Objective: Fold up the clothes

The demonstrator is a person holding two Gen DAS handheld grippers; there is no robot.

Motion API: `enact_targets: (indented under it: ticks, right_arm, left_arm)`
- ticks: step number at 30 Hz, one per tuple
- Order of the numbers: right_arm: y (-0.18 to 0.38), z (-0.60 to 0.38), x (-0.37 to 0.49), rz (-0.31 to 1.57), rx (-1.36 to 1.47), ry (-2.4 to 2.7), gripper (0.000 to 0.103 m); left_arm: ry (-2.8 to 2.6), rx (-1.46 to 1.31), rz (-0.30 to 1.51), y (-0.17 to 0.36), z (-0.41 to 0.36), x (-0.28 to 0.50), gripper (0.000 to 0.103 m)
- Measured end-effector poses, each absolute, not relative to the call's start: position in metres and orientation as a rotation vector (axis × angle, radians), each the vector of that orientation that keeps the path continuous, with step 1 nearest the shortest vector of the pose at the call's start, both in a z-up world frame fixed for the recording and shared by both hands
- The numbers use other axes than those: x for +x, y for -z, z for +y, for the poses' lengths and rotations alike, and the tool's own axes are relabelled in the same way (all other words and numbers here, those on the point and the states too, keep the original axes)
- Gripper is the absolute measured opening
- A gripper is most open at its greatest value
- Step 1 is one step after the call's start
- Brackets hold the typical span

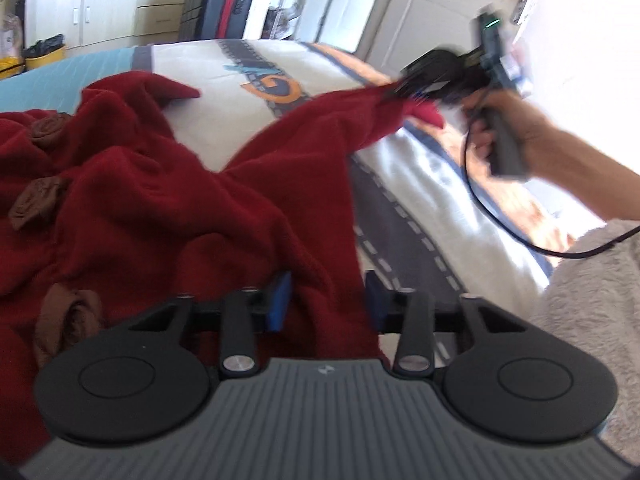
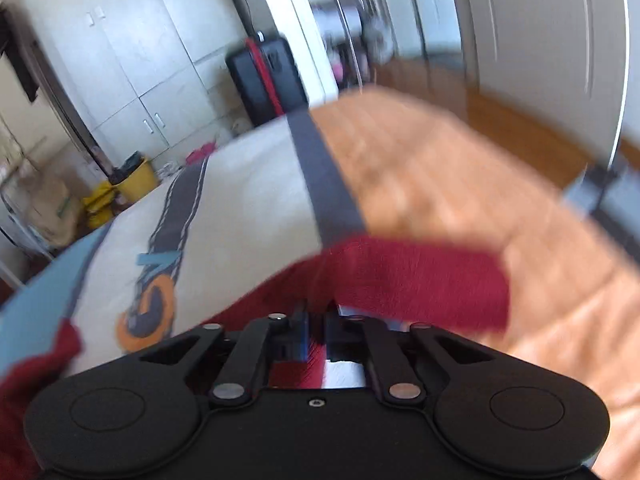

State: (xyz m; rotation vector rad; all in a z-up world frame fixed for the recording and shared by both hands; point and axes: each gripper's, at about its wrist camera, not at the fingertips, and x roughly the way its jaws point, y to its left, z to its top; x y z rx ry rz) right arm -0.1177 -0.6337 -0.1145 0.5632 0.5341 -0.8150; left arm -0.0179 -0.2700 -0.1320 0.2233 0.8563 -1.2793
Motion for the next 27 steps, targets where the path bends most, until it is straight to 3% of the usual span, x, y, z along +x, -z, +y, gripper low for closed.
enact_targets:
  ticks: [4, 6, 10, 12, 14, 15, 24, 27]
  right_arm:
    - [0.052, -0.628, -0.166, 0.304, 0.522, 0.916, 0.006]
    - [0.049, -0.633, -0.17, 0.34, 0.455, 0.964, 0.006]
    - [0.103, -0.66, -0.164, 0.538, 0.512, 1.025, 0.009]
    - [0.127, -0.667, -0.168, 0.606, 0.553, 1.098, 0.015]
    - [0.127, -0.67, -0.177, 0.588, 0.615, 1.141, 0.044]
    - [0.123, -0.671, -0.182, 0.571, 0.647, 1.16, 0.048]
    - [0.054, -0.611, -0.167, 0.483, 0.577, 1.043, 0.052]
    - [0.027, -0.586, -0.153, 0.476, 0.437, 1.038, 0.073]
  left_arm:
    - [1.306, 0.146, 0.971, 0.129, -0.263, -0.013, 0.03]
    - [1.319, 0.188, 1.003, 0.13, -0.264, -0.018, 0.031]
    - [1.297, 0.233, 1.006, 0.133, -0.262, -0.022, 0.031]
    - [1.29, 0.201, 1.017, 0.128, -0.258, -0.016, 0.033]
    - [1.282, 0.164, 1.03, 0.123, -0.253, -0.01, 0.034]
    - [1.277, 0.152, 1.021, 0.119, -0.251, -0.007, 0.034]
    - [1.084, 0.053, 0.862, 0.072, -0.2, 0.05, 0.041]
    - [1.007, -0.002, 0.867, 0.07, -0.186, 0.074, 0.041]
